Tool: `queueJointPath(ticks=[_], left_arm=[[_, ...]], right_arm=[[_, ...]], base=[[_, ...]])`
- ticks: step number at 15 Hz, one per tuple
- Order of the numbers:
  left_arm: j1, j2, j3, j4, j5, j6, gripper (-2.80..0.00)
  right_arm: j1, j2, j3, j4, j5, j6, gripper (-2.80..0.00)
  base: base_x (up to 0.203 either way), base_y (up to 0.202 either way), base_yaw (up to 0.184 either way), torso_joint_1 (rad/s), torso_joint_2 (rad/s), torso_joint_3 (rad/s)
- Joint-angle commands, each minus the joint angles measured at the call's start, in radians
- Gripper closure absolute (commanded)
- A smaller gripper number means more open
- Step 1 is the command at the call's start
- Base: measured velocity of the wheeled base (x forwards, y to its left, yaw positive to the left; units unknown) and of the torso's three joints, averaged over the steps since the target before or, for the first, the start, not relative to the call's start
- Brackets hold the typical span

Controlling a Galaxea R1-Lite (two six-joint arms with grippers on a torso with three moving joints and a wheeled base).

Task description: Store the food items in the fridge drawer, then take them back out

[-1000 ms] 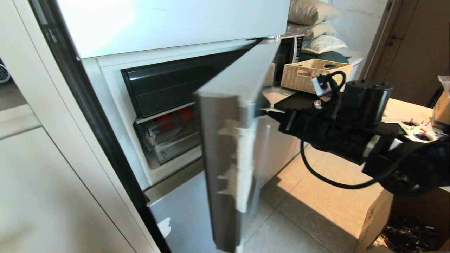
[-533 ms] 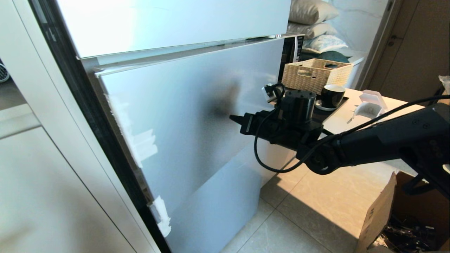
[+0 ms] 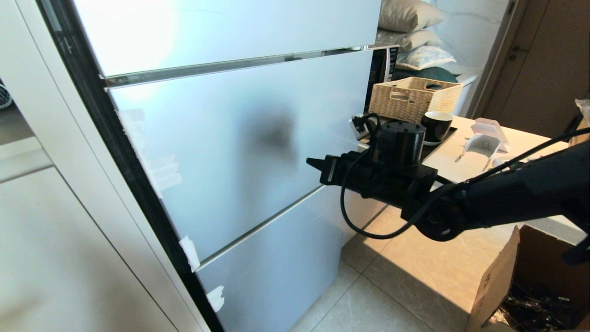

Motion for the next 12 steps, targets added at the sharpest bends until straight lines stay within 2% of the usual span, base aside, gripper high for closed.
queueJointPath(ticks=[1,4,6,8,12], left_arm=[[0.000,0.000,0.000,0.000,0.000,0.000,0.00],[0.000,0.000,0.000,0.001,0.000,0.000,0.00],[0.000,0.000,0.000,0.001,0.000,0.000,0.00],[0.000,0.000,0.000,0.000,0.000,0.000,0.00],[0.000,0.000,0.000,0.000,0.000,0.000,0.00]], right_arm=[[0.023,-0.159,0.137,-0.005,-0.048,-0.050,0.00],[0.037,-0.432,0.493,-0.013,-0.251,-0.264,0.00],[0.019,-0.648,0.701,-0.009,-0.323,-0.336,0.00],[-0.082,-0.921,0.863,0.065,-0.339,-0.390,0.00],[-0.352,-1.466,1.049,0.353,-0.281,-0.458,0.00]], base=[[0.000,0.000,0.000,0.000,0.00,0.000],[0.000,0.000,0.000,0.000,0.00,0.000],[0.000,0.000,0.000,0.000,0.00,0.000],[0.000,0.000,0.000,0.000,0.00,0.000],[0.000,0.000,0.000,0.000,0.00,0.000]])
